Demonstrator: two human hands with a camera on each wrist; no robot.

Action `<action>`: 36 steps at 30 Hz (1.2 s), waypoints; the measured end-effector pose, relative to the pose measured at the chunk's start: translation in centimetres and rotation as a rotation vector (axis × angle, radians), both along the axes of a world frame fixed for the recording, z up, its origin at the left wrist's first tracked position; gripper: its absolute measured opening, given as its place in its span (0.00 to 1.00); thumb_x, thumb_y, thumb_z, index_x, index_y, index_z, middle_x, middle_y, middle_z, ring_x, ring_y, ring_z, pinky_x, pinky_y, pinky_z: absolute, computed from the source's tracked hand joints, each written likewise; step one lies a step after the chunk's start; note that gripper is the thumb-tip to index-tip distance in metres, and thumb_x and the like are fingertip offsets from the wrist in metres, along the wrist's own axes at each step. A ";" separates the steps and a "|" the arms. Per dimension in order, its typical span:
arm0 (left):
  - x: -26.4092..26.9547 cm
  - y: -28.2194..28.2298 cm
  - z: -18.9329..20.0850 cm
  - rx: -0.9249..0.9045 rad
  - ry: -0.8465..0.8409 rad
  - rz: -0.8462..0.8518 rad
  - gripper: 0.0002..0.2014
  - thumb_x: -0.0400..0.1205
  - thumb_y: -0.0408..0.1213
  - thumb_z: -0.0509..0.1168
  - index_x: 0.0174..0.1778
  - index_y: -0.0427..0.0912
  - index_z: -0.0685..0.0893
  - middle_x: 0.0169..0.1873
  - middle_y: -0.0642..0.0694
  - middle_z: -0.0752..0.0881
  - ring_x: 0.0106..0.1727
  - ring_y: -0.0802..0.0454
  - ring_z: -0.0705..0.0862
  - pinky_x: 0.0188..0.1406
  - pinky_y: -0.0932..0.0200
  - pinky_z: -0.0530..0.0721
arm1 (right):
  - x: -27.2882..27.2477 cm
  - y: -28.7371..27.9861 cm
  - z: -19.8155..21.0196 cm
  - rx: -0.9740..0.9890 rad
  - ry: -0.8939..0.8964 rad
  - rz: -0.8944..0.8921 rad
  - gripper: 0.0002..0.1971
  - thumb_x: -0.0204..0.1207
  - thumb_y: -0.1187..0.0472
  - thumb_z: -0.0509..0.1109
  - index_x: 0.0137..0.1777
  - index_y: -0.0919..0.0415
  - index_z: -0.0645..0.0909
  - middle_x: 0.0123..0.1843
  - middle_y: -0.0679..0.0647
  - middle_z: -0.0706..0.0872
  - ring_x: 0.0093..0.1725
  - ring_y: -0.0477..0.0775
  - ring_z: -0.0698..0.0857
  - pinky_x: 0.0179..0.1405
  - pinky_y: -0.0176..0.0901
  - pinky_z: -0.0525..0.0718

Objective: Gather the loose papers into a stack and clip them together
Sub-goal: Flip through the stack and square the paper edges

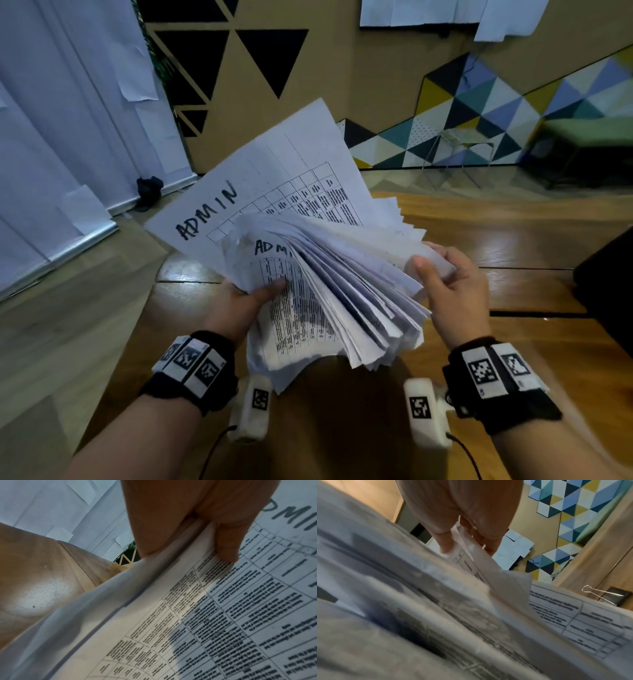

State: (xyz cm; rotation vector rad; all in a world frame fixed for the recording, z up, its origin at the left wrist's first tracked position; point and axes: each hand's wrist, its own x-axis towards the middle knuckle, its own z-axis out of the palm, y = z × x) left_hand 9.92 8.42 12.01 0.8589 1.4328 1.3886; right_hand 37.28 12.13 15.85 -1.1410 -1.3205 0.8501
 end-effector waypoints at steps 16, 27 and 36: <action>-0.6 0.3 -0.5 0.031 -0.055 -0.037 0.28 0.59 0.38 0.81 0.55 0.35 0.87 0.45 0.42 0.94 0.47 0.43 0.93 0.43 0.51 0.90 | 0.4 0.0 2.7 0.130 -0.039 0.121 0.10 0.76 0.63 0.71 0.39 0.46 0.88 0.36 0.42 0.90 0.37 0.42 0.85 0.38 0.34 0.82; -0.7 0.3 -0.7 0.078 -0.042 -0.043 0.33 0.50 0.48 0.80 0.51 0.38 0.88 0.39 0.46 0.94 0.43 0.45 0.93 0.42 0.52 0.89 | -4.3 3.8 13.3 0.366 -0.669 0.431 0.16 0.73 0.49 0.74 0.59 0.50 0.81 0.55 0.44 0.84 0.51 0.39 0.79 0.48 0.21 0.72; -0.4 0.0 0.0 0.149 -0.080 -0.102 0.20 0.60 0.27 0.80 0.47 0.41 0.87 0.36 0.50 0.94 0.39 0.53 0.93 0.35 0.62 0.88 | -0.2 5.1 9.5 0.215 -0.492 0.279 0.07 0.73 0.63 0.74 0.35 0.62 0.82 0.44 0.58 0.87 0.48 0.59 0.86 0.52 0.54 0.84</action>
